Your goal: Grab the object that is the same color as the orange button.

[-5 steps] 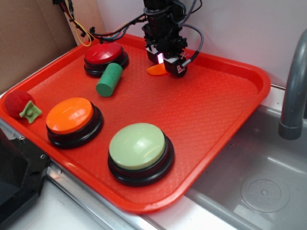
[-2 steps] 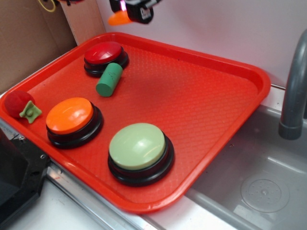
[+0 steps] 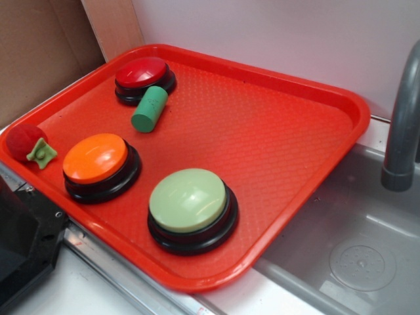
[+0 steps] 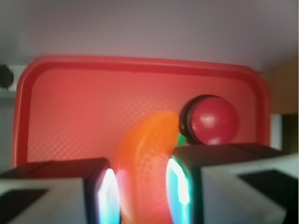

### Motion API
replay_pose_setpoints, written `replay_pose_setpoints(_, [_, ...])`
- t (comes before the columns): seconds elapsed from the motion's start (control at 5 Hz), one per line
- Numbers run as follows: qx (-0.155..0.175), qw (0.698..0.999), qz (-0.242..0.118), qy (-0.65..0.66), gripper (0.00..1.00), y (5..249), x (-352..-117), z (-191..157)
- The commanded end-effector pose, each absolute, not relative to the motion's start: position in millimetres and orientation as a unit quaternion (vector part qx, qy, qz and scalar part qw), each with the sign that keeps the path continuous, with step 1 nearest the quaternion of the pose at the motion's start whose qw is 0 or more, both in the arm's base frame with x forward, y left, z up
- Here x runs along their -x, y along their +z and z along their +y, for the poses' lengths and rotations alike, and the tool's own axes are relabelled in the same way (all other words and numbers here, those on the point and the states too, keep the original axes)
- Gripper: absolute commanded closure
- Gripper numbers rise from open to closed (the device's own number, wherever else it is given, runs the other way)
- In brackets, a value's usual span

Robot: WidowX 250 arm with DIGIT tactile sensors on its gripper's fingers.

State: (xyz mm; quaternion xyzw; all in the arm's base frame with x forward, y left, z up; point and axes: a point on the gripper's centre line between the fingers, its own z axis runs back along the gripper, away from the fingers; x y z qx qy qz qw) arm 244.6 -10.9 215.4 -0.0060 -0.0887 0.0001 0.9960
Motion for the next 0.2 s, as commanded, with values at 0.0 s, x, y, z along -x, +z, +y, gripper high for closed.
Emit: replay_pose_setpoints(0.0, [0.010, 0.995, -0.093, 0.018, 1.00, 217.1, -233.8, -10.5])
